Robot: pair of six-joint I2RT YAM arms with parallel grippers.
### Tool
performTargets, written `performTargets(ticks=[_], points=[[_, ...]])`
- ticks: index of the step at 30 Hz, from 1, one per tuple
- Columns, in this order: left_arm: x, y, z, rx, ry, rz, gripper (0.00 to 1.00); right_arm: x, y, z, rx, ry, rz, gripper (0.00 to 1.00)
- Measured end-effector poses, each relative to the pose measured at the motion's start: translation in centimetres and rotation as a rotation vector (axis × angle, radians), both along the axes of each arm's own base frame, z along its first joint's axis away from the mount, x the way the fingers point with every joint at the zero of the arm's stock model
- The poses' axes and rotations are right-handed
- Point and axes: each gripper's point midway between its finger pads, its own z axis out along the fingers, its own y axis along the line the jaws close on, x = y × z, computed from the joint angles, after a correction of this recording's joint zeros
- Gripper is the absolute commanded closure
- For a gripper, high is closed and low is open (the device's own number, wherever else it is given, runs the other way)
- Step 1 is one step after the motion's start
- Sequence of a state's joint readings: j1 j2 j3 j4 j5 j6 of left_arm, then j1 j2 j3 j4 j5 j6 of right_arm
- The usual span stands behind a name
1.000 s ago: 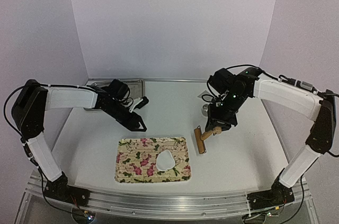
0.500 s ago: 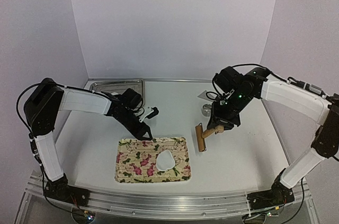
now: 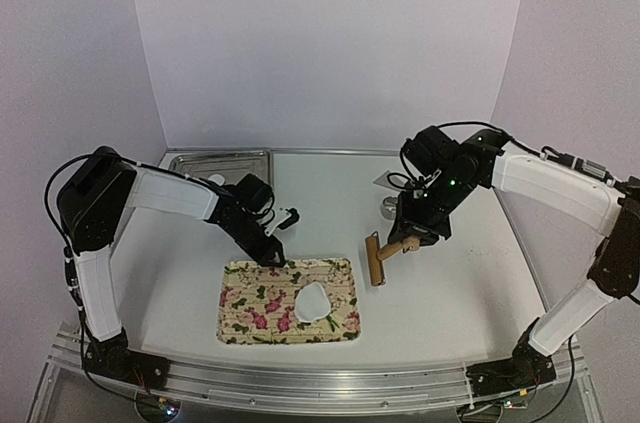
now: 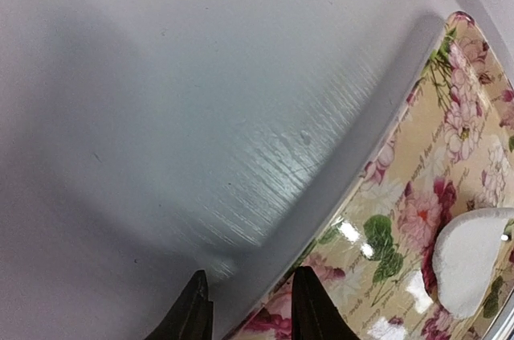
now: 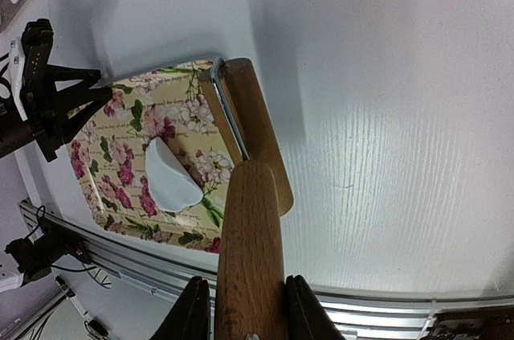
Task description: Roll out the dumpling wrappers from the dough
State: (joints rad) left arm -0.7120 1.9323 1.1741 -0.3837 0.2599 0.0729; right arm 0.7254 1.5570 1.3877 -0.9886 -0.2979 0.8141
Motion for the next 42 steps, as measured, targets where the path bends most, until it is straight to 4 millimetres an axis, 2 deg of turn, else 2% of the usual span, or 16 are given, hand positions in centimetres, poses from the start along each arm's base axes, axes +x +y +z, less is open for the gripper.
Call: performTargets(ticks=[7,12,16,20,24,28,36,42], points=[[0.4,0.6,0.0,0.009,-0.014,0.073,0.76,-0.1,0.6,0.1,0.032,0.011,0.006,1.0],[-1.4,2.5,-0.1,0.011,0.015,0.149,0.78,-0.1,1.9,0.0,0.097,0.03,0.005,1.0],[-3.1,4.0,-0.2,0.014,0.042,0.191,0.8,0.1,3.7,-0.5,0.167,0.057,0.011,1.0],[-3.4,4.9,0.0,0.012,0.044,0.23,0.82,0.1,6.4,-1.8,0.225,0.103,0.041,1.0],[-3.9,5.4,0.1,0.006,0.049,0.257,0.83,-1.2,8.8,-4.0,0.228,0.166,0.096,1.0],[-4.5,5.9,0.1,0.008,0.066,0.276,0.84,-2.4,10.1,-5.2,0.215,0.201,0.125,1.0],[-4.6,5.9,0.1,0.006,0.075,0.294,0.84,-2.1,11.2,-4.2,0.241,0.171,0.138,1.0],[-4.6,6.0,0.1,0.008,0.077,0.297,0.84,-1.9,11.2,-4.4,0.233,0.165,0.133,1.0]])
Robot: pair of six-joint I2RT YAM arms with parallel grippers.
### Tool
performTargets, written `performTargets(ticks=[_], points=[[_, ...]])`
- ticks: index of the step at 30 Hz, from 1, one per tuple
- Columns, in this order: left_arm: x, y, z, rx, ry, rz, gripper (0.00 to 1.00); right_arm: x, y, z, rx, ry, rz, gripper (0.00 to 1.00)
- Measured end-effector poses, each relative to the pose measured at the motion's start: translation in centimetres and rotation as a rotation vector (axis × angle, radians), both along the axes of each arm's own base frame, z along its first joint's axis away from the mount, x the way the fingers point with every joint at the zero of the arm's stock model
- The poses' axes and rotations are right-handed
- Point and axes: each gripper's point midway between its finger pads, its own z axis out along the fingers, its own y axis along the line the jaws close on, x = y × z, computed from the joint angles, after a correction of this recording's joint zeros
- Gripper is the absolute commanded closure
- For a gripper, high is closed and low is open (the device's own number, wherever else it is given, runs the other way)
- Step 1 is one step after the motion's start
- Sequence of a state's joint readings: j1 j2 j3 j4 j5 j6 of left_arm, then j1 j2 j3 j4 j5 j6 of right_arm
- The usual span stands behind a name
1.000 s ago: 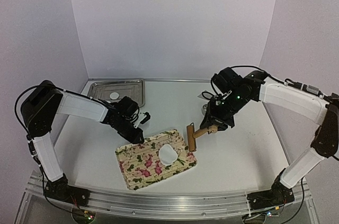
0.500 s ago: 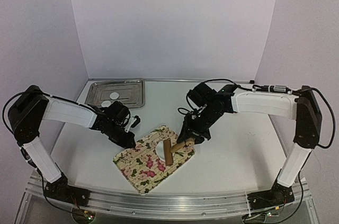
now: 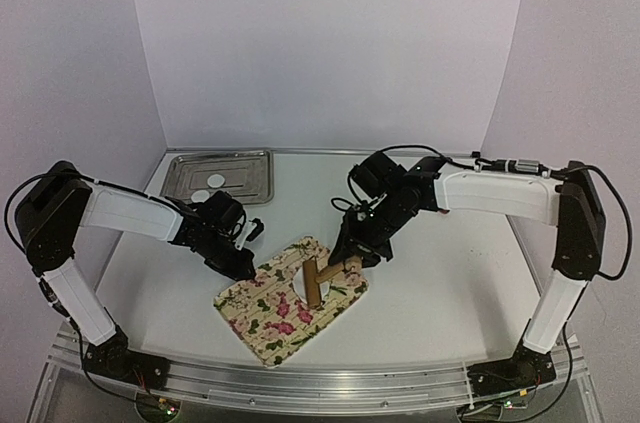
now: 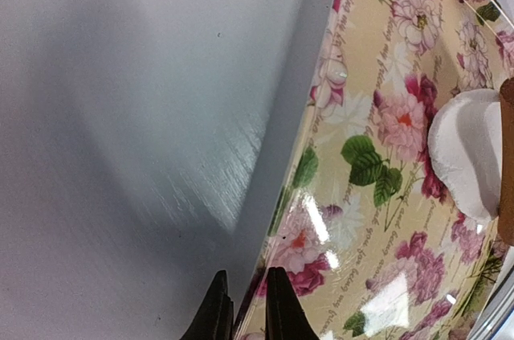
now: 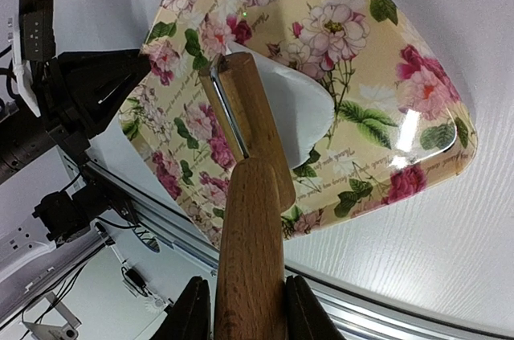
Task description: Roll out the dumpling wrappers from the dough
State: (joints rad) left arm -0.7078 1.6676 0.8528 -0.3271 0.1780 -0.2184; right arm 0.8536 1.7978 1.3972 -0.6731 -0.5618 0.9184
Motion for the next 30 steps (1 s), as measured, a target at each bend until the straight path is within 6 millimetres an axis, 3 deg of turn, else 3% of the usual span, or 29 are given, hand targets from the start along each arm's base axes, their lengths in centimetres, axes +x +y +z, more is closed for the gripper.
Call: performTargets(ticks=[9,24,30], points=[[-0.2,0.3,-0.2,0.014,0.007,0.004,0.85,0.6,0.4,-1.9,-0.035,0.023,-0.016,1.0],[0.0,0.4,-0.2,0.023,0.003,0.021,0.94,0.7,-0.5,-2.2,-0.113,0.048,-0.045,1.0],[0.0,0.4,-0.2,0.023,0.003,0.019,0.96,1.1,0.4,-2.5,-0.107,0.082,-0.029,1.0]])
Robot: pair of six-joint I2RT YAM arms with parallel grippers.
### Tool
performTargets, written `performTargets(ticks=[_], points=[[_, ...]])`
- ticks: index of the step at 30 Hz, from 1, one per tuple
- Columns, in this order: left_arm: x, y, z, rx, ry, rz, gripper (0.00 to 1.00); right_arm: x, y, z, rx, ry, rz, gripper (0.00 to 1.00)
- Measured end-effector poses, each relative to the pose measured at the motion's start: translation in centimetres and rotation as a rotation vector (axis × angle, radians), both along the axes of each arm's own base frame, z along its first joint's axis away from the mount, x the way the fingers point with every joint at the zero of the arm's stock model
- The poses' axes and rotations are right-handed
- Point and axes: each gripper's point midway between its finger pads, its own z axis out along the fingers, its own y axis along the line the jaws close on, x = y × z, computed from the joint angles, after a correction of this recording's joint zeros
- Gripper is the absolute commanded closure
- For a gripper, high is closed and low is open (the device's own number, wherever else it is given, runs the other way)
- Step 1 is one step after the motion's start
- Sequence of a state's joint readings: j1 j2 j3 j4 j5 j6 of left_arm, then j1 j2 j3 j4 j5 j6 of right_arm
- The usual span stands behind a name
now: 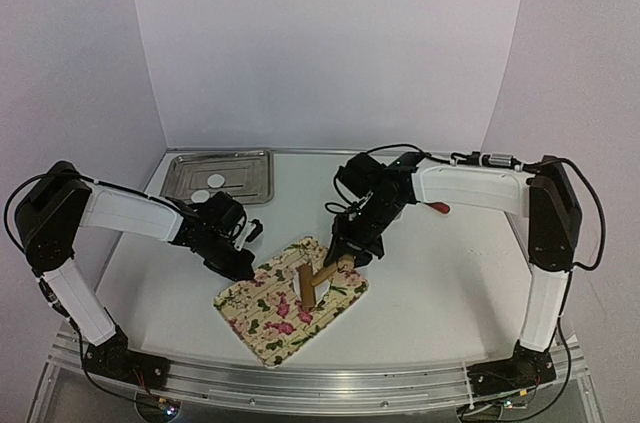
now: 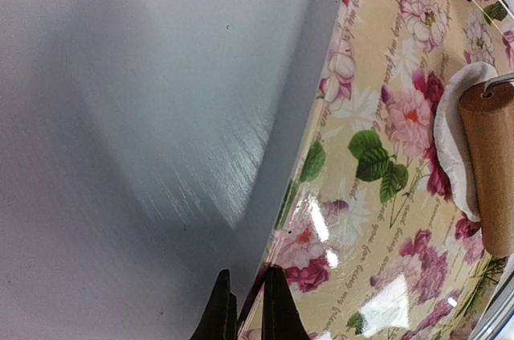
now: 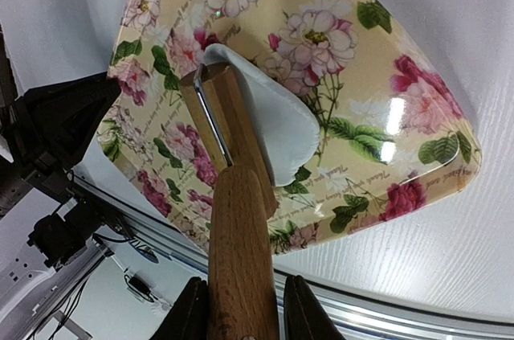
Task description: Roll out the dumpling wrappers from the dough
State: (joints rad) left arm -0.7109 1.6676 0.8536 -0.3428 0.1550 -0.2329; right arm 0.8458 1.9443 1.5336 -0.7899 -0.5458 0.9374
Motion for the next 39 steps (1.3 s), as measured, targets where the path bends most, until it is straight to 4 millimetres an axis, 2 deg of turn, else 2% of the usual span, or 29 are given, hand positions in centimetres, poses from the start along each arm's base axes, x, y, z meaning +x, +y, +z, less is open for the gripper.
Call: performTargets(ticks=[8,12,15,23,30,33,39], points=[[-0.1,-0.1,0.0,-0.006,0.005,-0.001,0.97,0.4,1.9,-0.8,0.058,0.031,0.05,1.0],[-0.1,-0.1,0.0,-0.006,0.005,0.0,0.98,0.5,2.0,-0.9,0.07,0.04,0.049,1.0],[-0.1,-0.2,0.0,-0.008,0.005,-0.001,0.99,0.6,1.2,-0.9,0.075,0.034,0.037,1.0],[-0.1,-0.8,0.0,-0.034,0.018,0.015,1.0,1.8,-3.1,-0.3,0.037,0.035,-0.053,1.0],[0.1,-0.8,0.0,-0.049,0.03,0.029,1.0,2.1,-5.7,-0.6,0.033,0.062,-0.085,1.0],[0.1,-0.8,0.0,-0.056,0.037,0.03,1.0,2.3,-5.9,-0.7,0.035,0.07,-0.079,1.0],[0.2,-0.6,0.0,-0.06,0.043,0.038,1.0,3.0,-4.6,-0.8,0.038,0.092,-0.05,1.0]])
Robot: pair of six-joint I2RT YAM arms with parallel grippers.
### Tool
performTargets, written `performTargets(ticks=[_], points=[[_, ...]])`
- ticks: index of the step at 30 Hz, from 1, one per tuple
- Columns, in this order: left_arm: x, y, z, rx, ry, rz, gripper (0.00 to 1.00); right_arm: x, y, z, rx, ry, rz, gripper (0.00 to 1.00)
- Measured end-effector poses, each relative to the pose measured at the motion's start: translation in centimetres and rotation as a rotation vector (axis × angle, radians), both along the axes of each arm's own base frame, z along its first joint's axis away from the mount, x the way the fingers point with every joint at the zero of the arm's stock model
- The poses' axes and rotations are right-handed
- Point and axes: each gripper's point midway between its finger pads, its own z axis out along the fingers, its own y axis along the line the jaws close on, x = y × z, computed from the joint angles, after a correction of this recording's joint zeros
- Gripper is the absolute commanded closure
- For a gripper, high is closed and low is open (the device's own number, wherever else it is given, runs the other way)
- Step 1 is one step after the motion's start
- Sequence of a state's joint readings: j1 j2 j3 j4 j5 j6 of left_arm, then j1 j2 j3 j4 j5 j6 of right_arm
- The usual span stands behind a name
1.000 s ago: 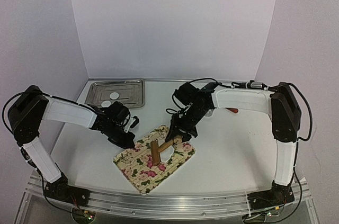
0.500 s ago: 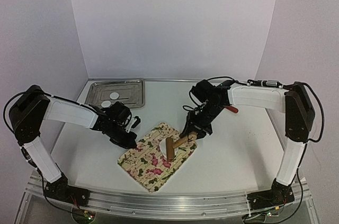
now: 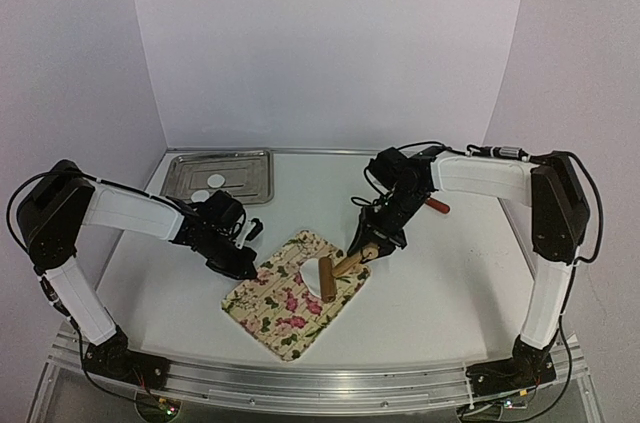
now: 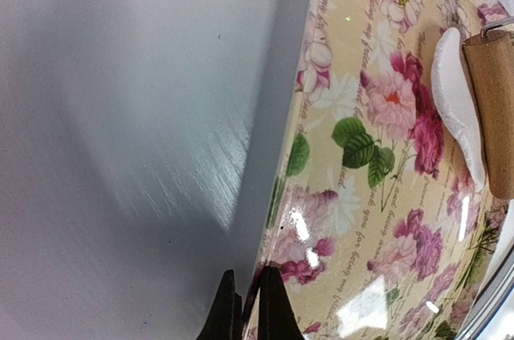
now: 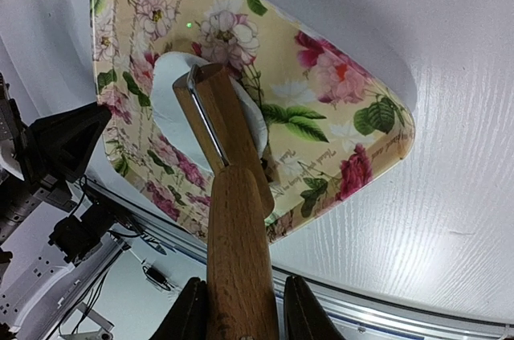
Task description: Roll out the dumpling wrappers from the dough
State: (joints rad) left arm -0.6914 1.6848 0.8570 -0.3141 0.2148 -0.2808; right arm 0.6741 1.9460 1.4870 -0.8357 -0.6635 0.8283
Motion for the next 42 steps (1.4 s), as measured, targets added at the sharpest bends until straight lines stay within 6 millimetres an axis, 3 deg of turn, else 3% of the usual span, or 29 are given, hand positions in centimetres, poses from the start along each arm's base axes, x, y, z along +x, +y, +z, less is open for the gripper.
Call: performTargets(ticks=[18,22,31,42], points=[[0.1,0.1,-0.1,-0.007,0.014,0.009,1.0,0.2,3.2,-1.2,0.041,0.014,0.052,1.0],[0.2,0.2,-0.1,-0.006,0.018,0.014,1.0,0.3,3.0,-0.8,0.051,0.001,0.047,1.0],[0.2,0.2,0.0,-0.034,0.039,0.025,1.0,0.6,0.0,-1.0,0.062,-0.004,-0.004,1.0],[0.4,0.4,0.0,-0.048,0.045,0.033,1.0,1.0,1.6,-1.4,0.049,0.03,0.033,1.0]])
